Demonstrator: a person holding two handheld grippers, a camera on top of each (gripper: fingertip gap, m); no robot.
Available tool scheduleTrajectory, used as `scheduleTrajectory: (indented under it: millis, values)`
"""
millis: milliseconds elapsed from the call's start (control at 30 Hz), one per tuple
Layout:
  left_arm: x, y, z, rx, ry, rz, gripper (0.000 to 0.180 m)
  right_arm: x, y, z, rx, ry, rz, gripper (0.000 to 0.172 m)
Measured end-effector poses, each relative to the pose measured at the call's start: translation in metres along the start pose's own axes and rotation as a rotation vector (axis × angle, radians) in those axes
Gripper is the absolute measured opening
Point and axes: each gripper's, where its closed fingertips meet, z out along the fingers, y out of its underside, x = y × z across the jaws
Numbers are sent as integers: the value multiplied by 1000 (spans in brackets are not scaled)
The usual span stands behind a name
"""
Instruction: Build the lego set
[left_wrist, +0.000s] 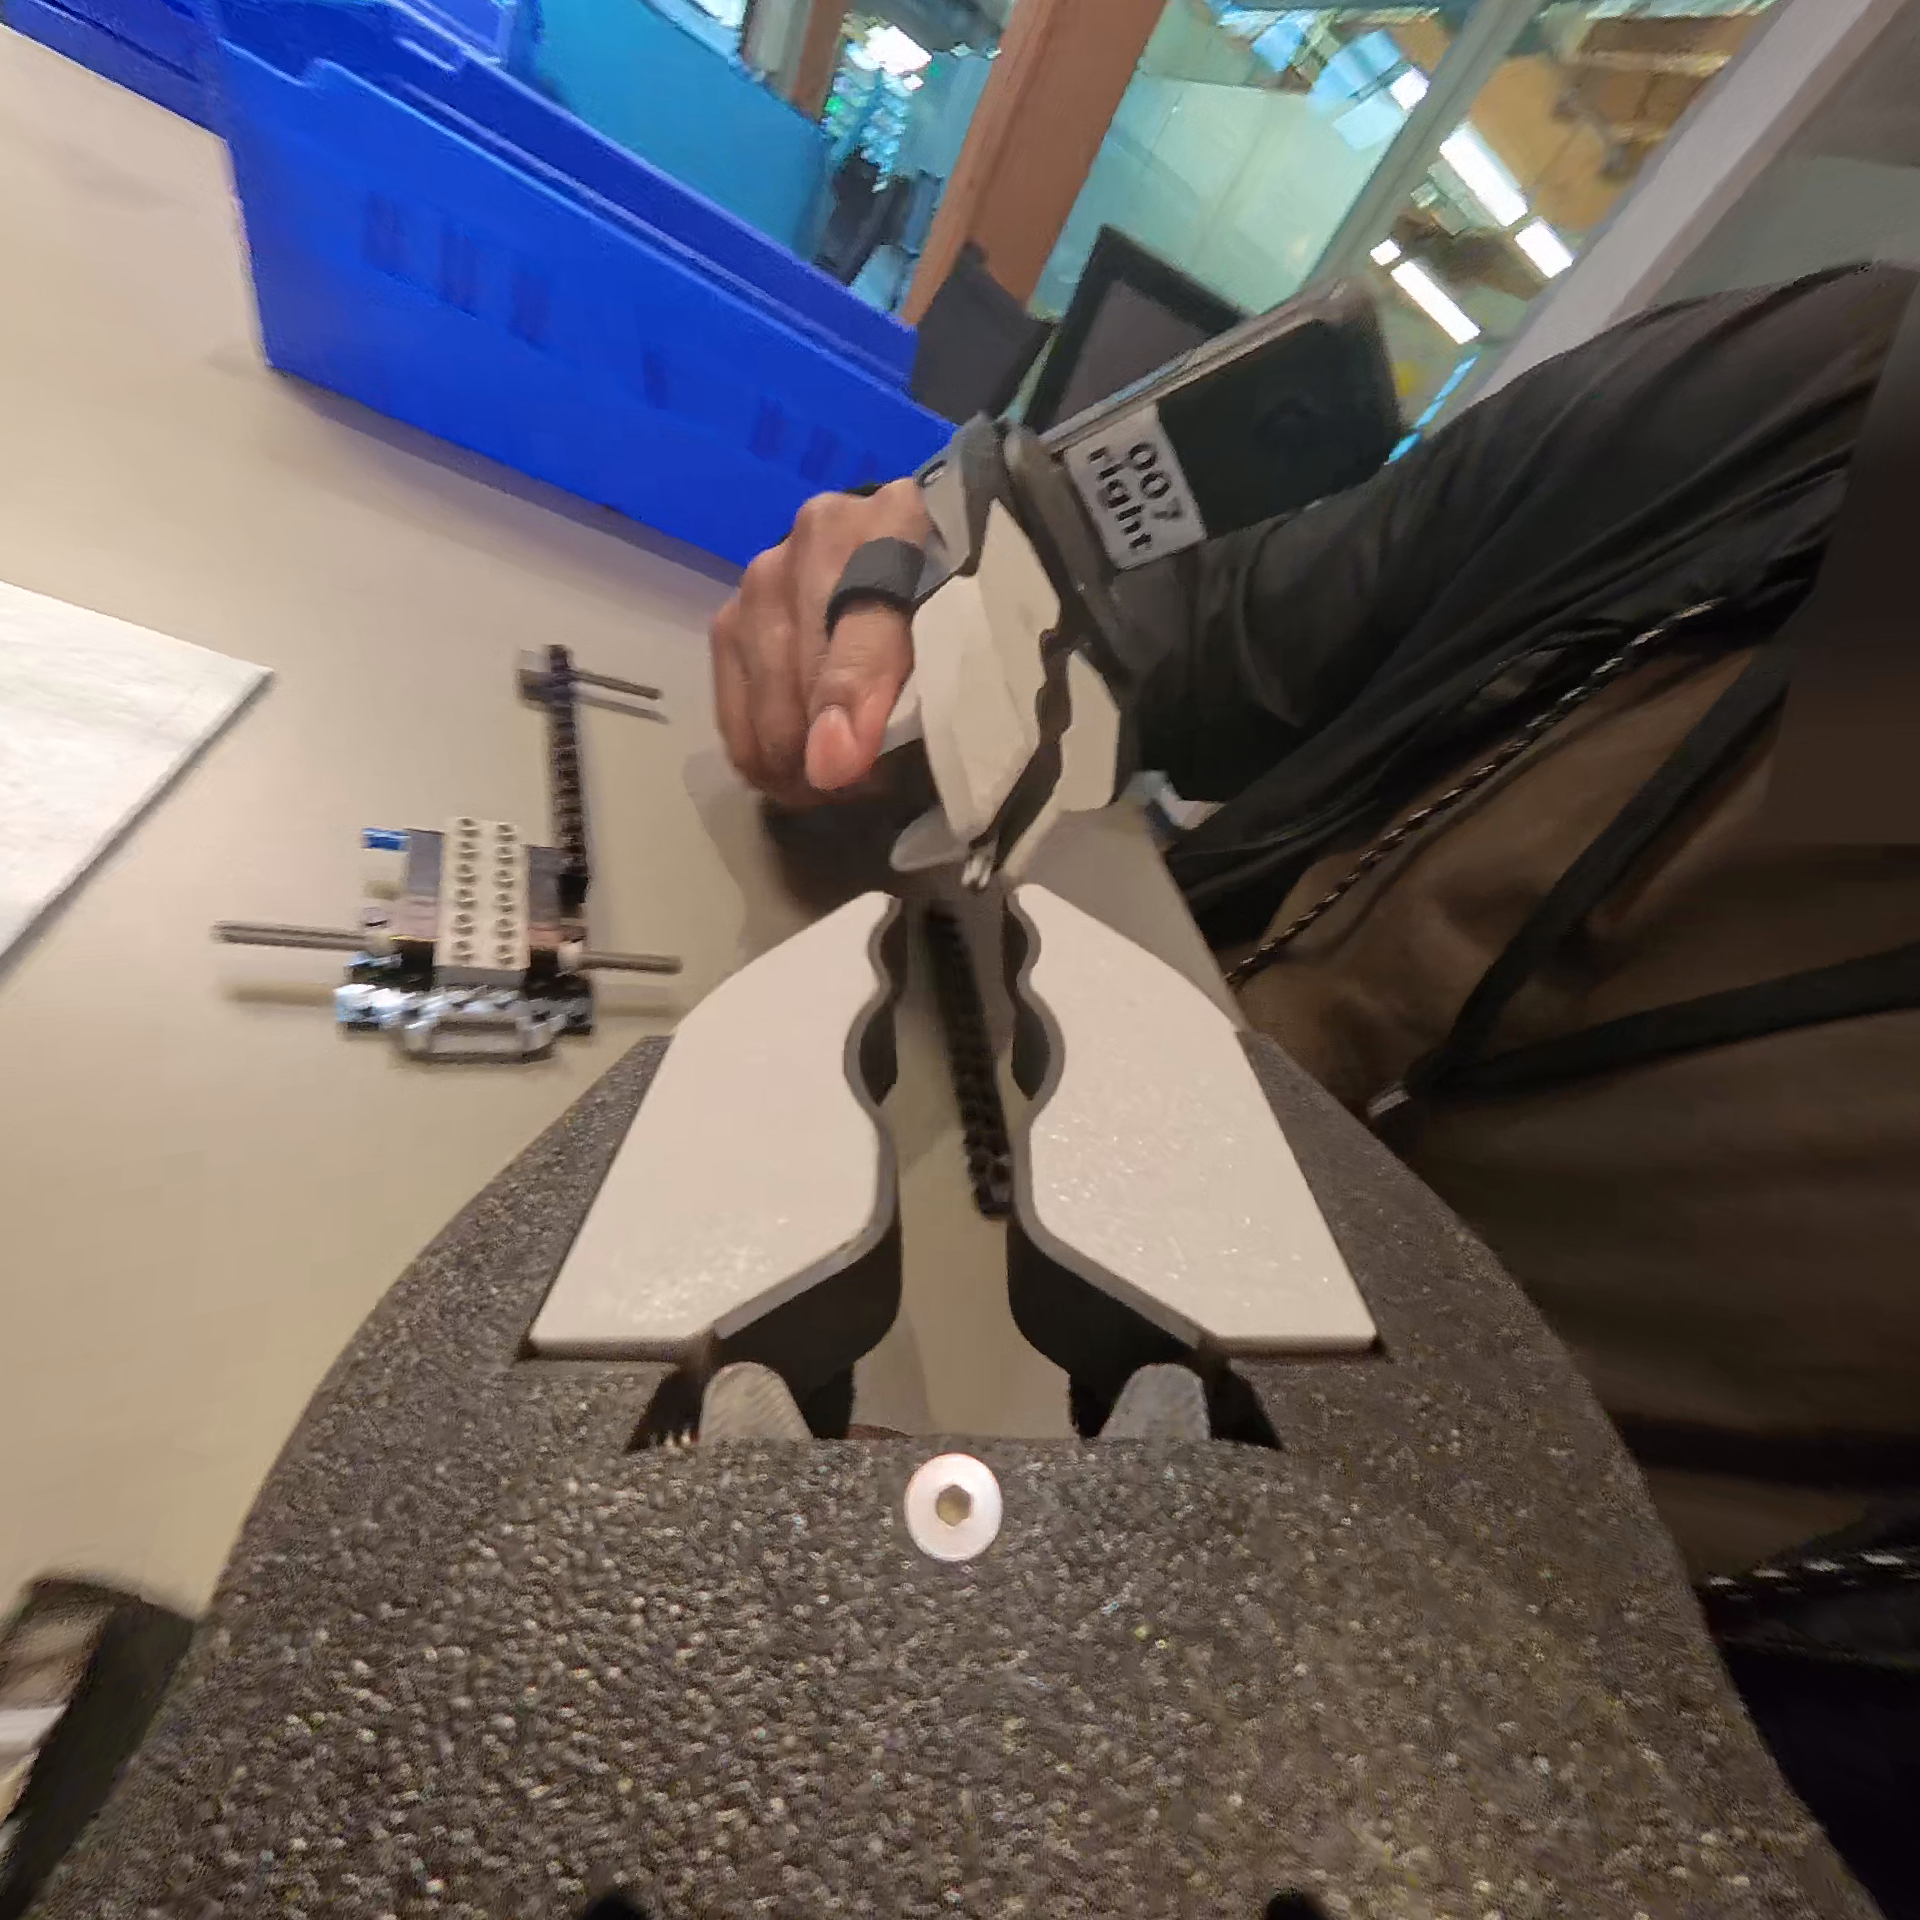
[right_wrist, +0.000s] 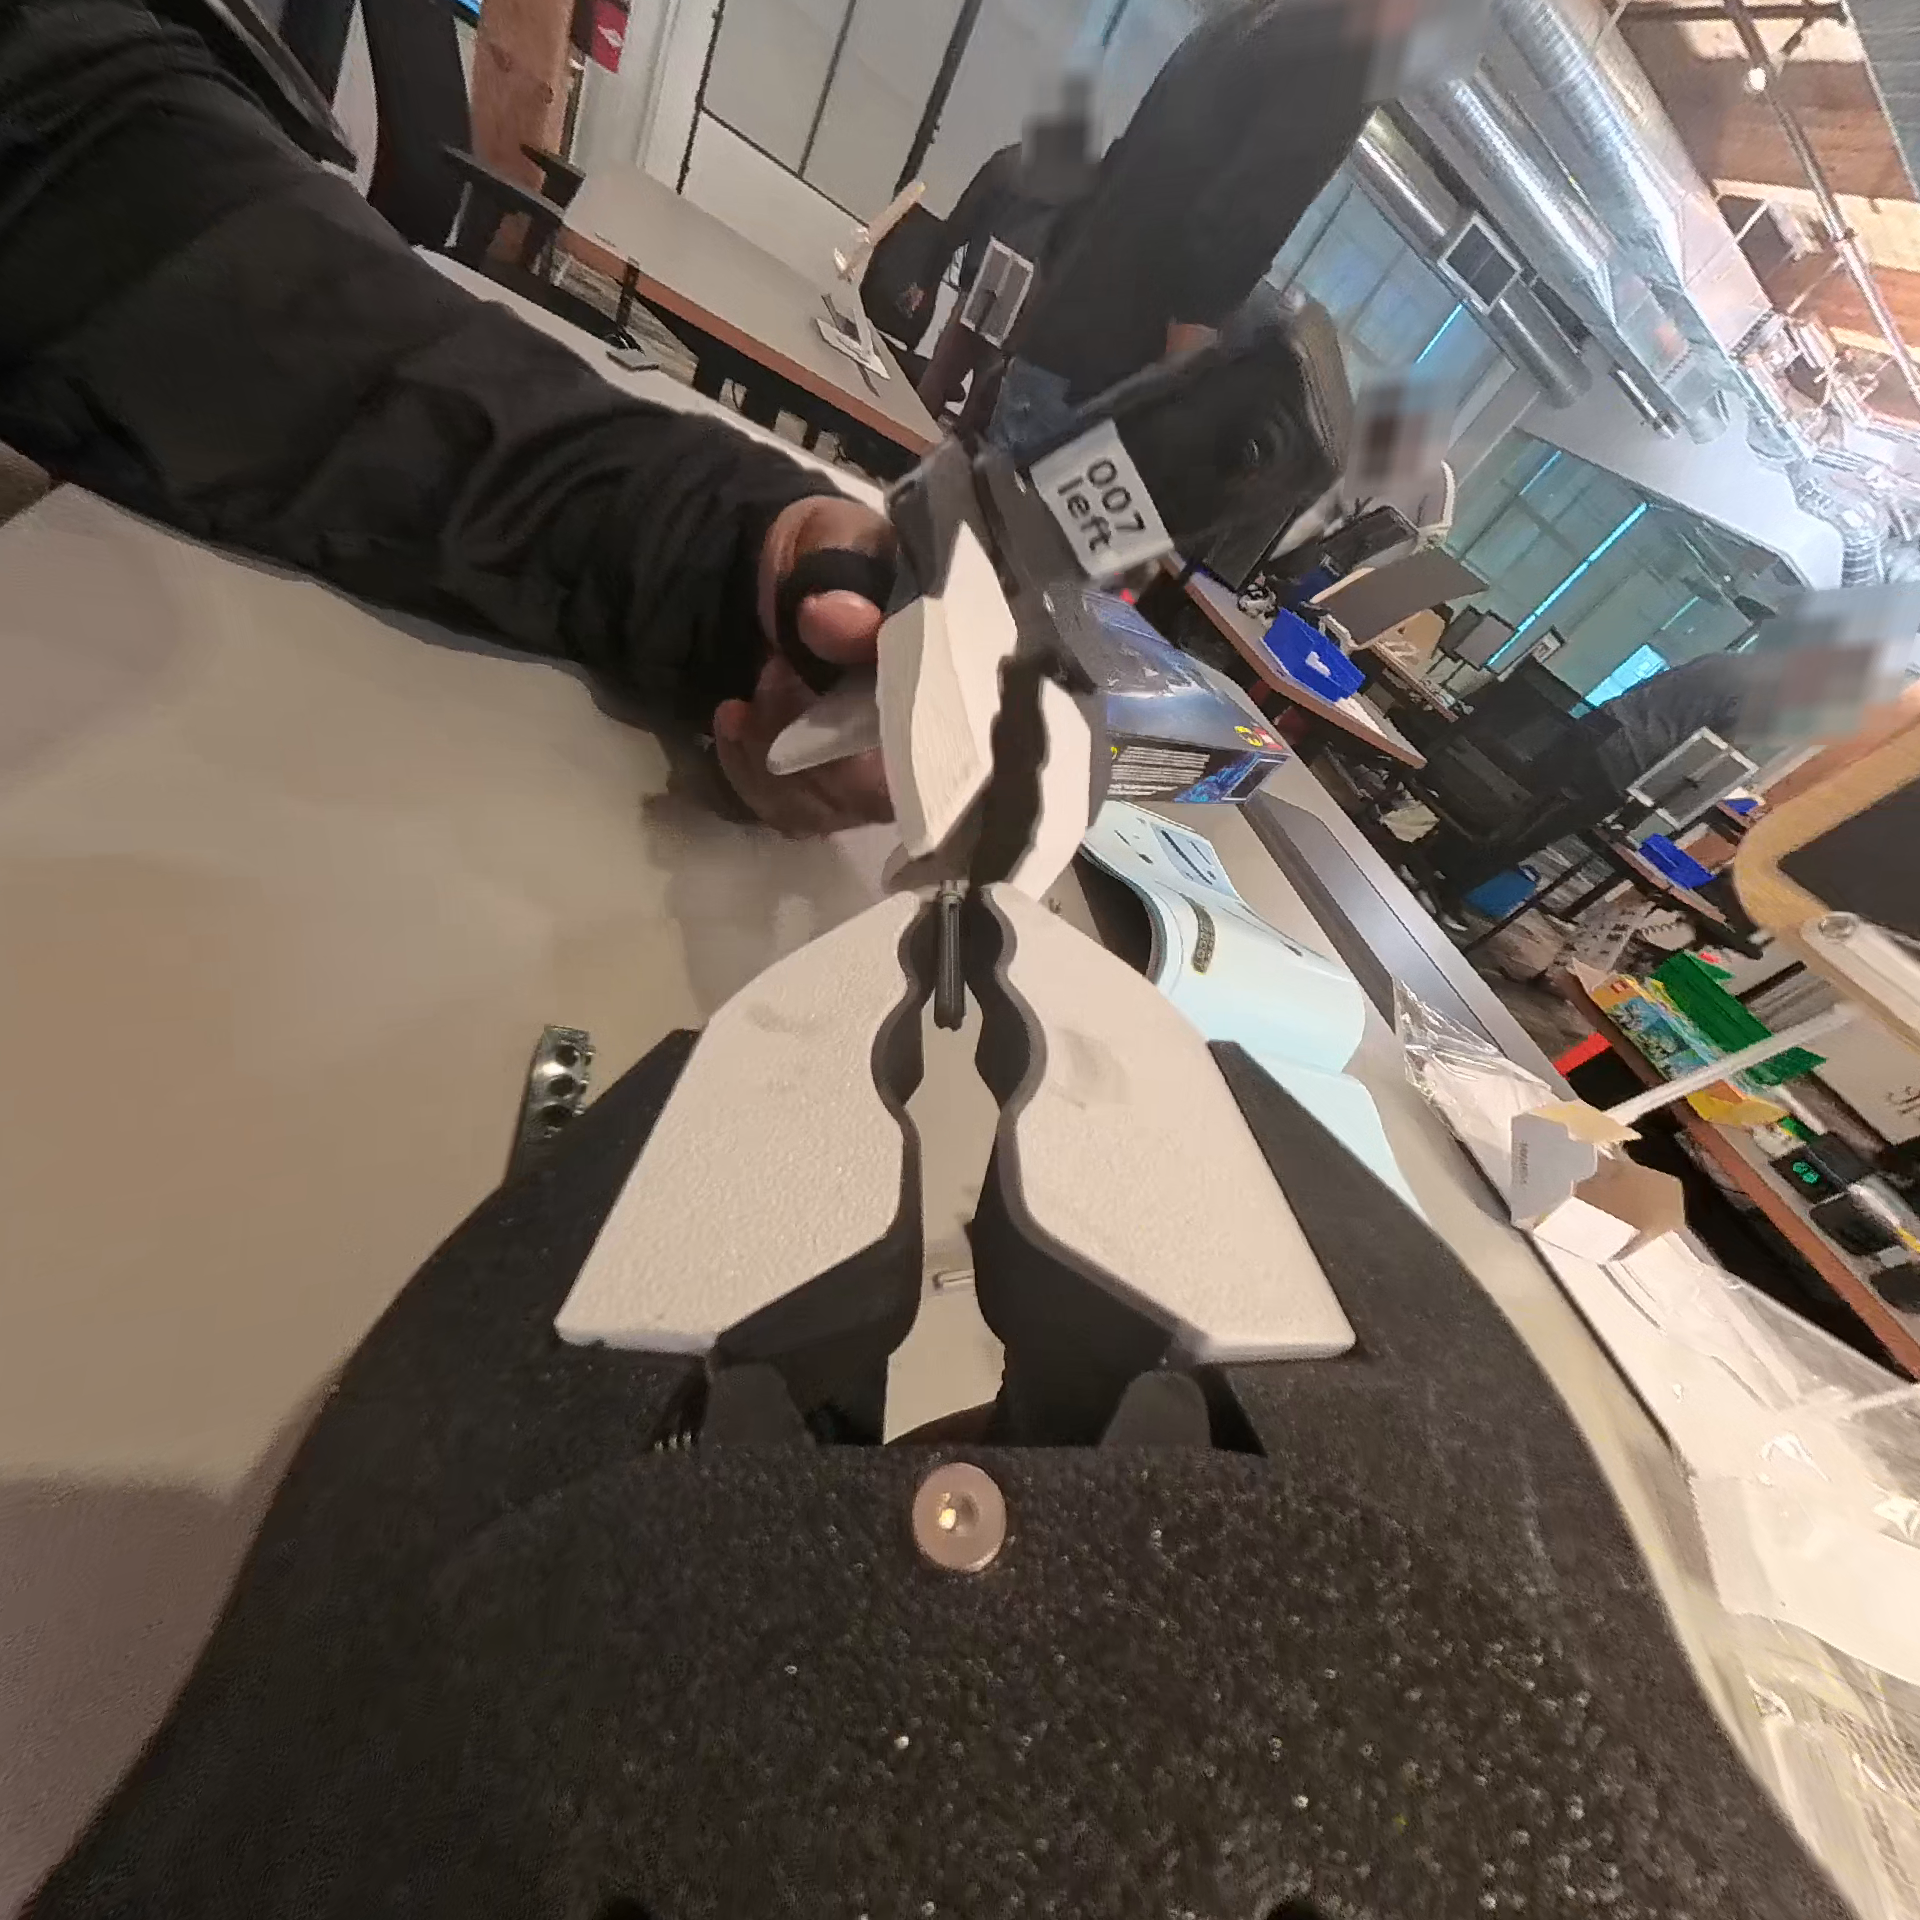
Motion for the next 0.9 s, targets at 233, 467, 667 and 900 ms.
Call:
scheduleTrajectory:
  millis: [233, 467, 667, 900]
  values:
    - [-34, 40, -12, -361, -317, 301, 28, 12, 7, -7, -37, -7, 59, 5]
    - [-54, 62, -9, -599, -365, 492, 30, 3, 23, -7, -113, -76, 96, 5]
    - [-55, 68, -2, -674, -214, 541, 29, 4, 23, -9, -112, -102, 159, 5]
    - [-58, 68, 6, -712, -97, 565, 32, 6, 27, -14, -127, -106, 177, 5]
